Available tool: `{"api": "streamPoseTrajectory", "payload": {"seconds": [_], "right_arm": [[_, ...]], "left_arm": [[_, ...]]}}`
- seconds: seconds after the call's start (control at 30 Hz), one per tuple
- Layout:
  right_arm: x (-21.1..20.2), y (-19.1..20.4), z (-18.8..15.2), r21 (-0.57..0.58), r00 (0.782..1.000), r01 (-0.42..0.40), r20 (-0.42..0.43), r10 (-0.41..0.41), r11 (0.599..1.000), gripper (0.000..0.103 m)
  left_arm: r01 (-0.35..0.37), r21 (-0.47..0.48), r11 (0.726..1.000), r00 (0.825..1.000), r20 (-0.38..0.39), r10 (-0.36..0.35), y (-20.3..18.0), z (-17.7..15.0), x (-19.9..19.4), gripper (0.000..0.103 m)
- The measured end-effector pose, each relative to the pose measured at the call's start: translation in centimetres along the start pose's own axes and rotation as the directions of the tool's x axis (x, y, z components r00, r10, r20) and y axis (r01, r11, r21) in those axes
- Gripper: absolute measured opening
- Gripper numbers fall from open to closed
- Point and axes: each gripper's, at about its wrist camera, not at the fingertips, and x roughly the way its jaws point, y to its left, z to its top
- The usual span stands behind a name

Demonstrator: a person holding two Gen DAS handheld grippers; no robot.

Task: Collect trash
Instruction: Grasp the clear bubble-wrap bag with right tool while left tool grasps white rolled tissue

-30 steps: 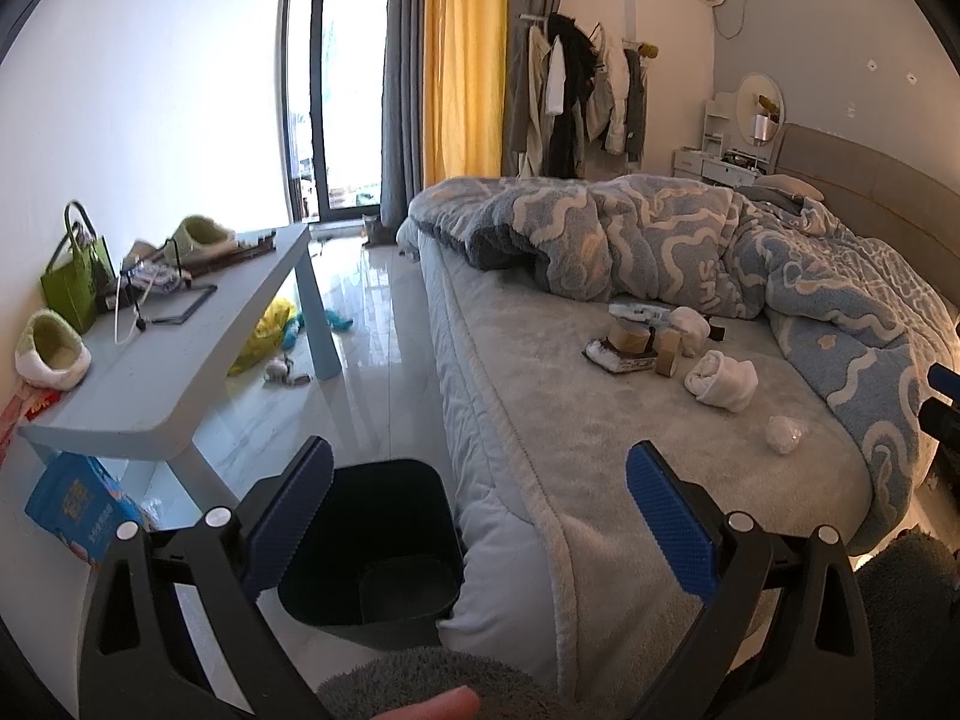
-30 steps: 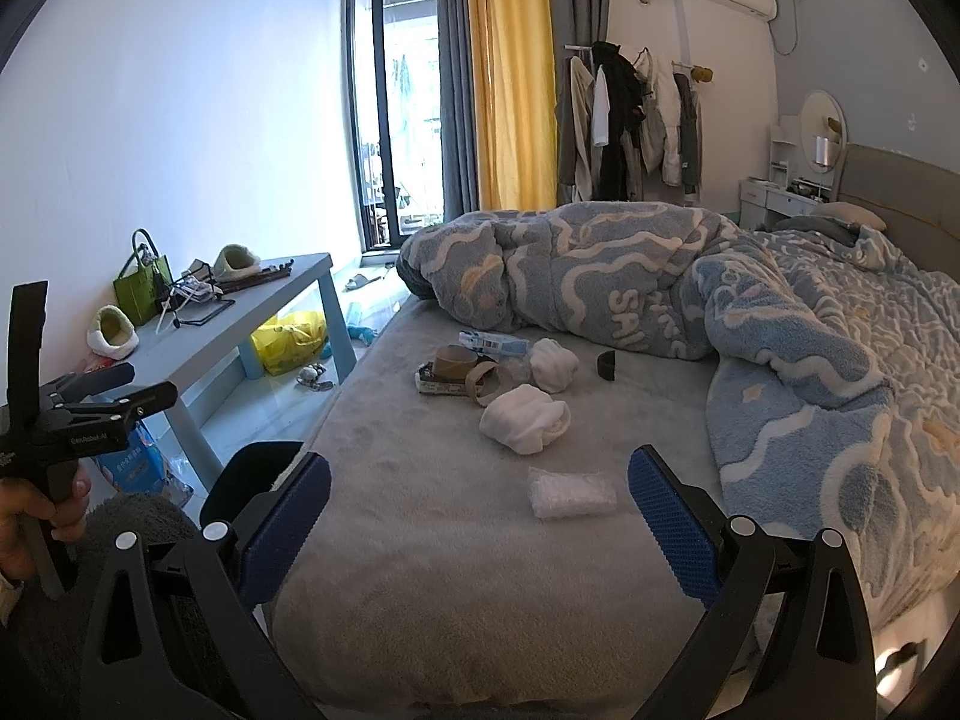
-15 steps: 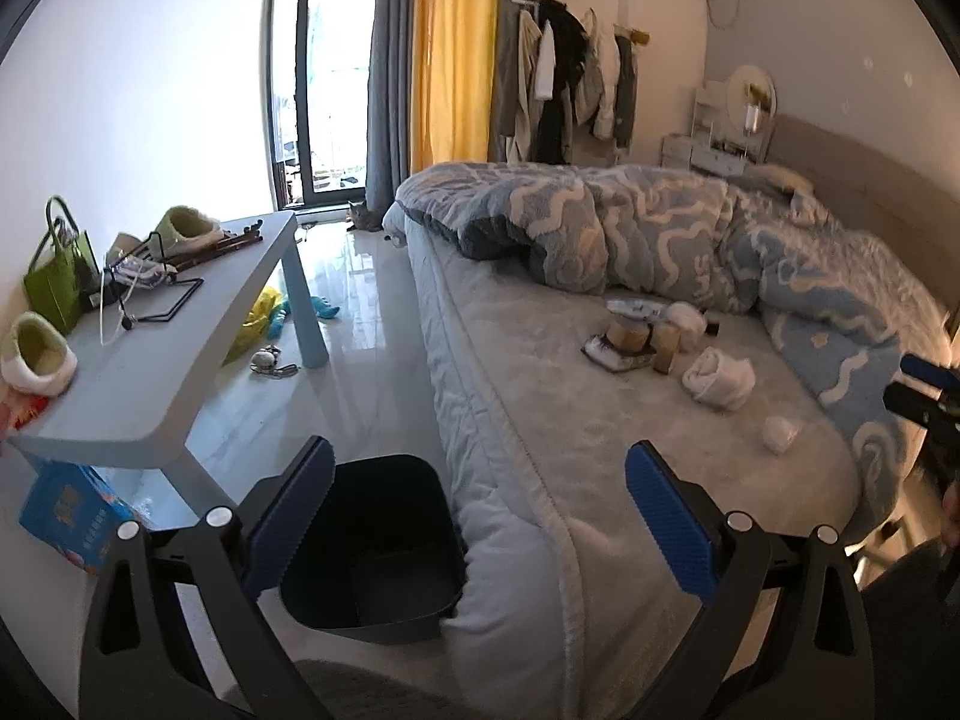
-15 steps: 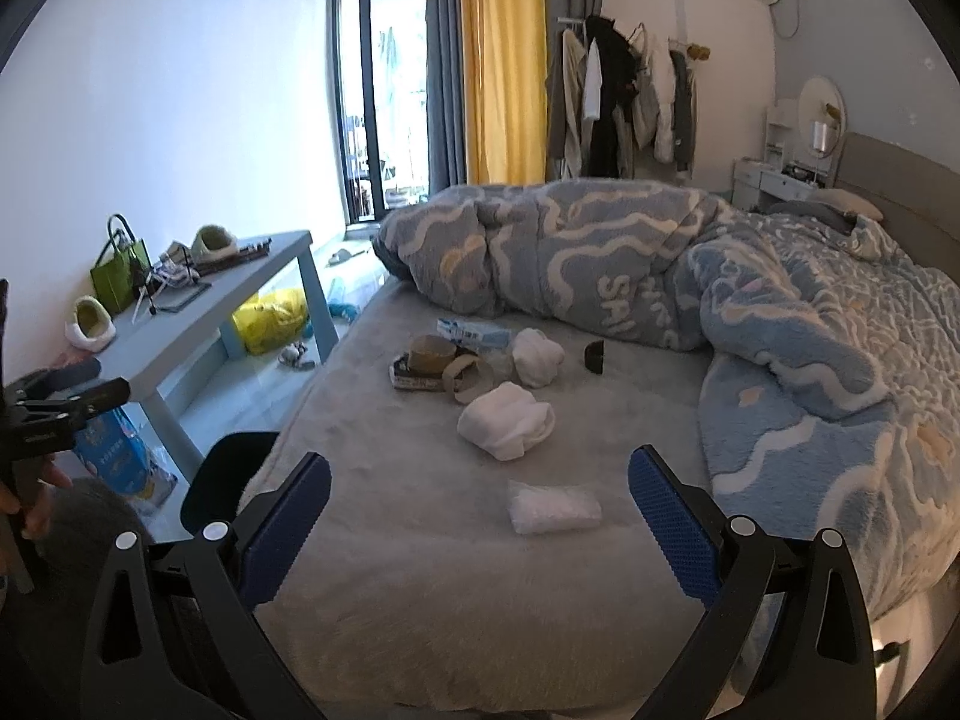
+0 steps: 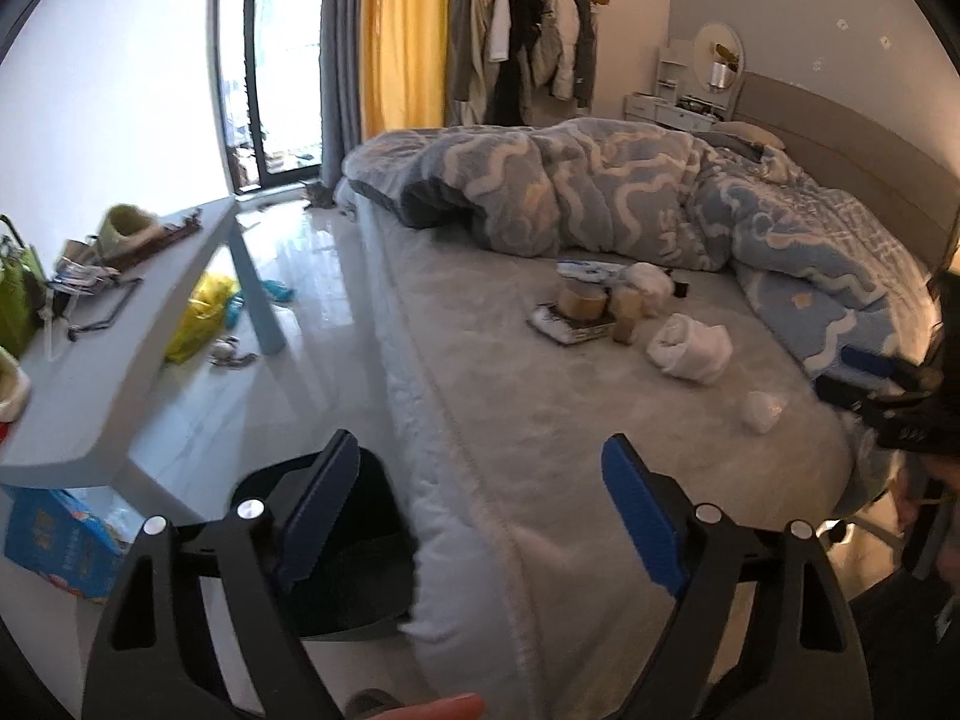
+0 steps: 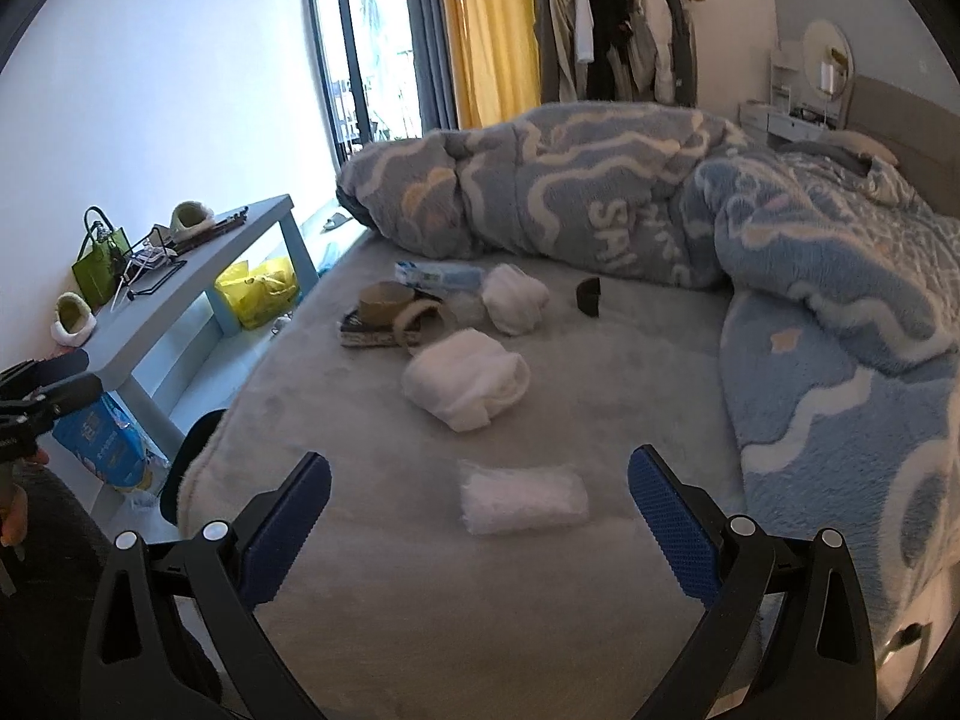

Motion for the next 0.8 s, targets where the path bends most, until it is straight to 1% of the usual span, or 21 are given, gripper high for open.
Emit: {"api": "streamPoseTrajectory", "payload": {"seconds": [0.07, 0.13, 0.23, 0.4, 0.53, 0.6, 0.63, 0.67, 0.73, 0.8], "right_arm": [[0.8, -0.9, -0.3, 0.009, 1.0, -0.005, -0.017, 0.005, 1.0, 0.1], [1.7, -1.7, -0.7, 0.014, 0.999, -0.009, -0.036, 0.01, 1.0, 0.1], [2.6, -2.6, -0.9, 0.02, 0.998, -0.024, -0.054, 0.025, 1.0, 0.1], [4.6, -2.8, -1.0, -0.016, 0.996, -0.04, -0.08, 0.038, 0.999, 0.1], [6.4, -2.8, -1.2, -0.006, 0.993, -0.057, -0.102, 0.056, 0.998, 0.1], [7.2, -2.8, -1.4, 0.0, 0.991, -0.063, -0.117, 0.063, 0.998, 0.096], [7.6, -2.8, -1.5, 0.006, 0.99, -0.069, -0.127, 0.069, 0.998, 0.089], [7.9, -2.8, -1.5, 0.009, 0.988, -0.073, -0.134, 0.074, 0.997, 0.078], [8.5, -2.7, -1.6, 0.004, 0.988, -0.061, -0.145, 0.061, 0.998, 0.068], [8.9, -2.7, -1.7, 0.002, 0.987, -0.054, -0.15, 0.054, 0.999, 0.068]], "left_arm": [[0.034, -0.007, 0.999, 0.999, -0.006, -0.034, -0.6, 0.4, 0.7, 0.085], [0.065, 0.004, 0.998, 0.998, -0.008, -0.065, -1.7, 1.0, 1.5, 0.083], [0.103, 0.024, 0.994, 0.995, -0.02, -0.102, -3.3, 2.0, 2.8, 0.082], [0.137, 0.088, 0.987, 0.99, -0.036, -0.135, -5.6, 3.8, 5.2, 0.082], [0.167, 0.137, 0.976, 0.986, -0.049, -0.162, -7.3, 4.7, 7.2, 0.082], [0.188, 0.151, 0.97, 0.982, -0.057, -0.182, -7.9, 4.8, 8.1, 0.082], [0.202, 0.16, 0.966, 0.979, -0.063, -0.194, -8.4, 4.8, 8.5, 0.082], [0.21, 0.169, 0.963, 0.977, -0.067, -0.201, -8.8, 4.8, 8.9, 0.083], [0.219, 0.2, 0.955, 0.975, -0.064, -0.211, -9.8, 4.9, 9.5, 0.084], [0.233, 0.222, 0.947, 0.973, -0.062, -0.224, -10.6, 5.0, 10.0, 0.084]]}}
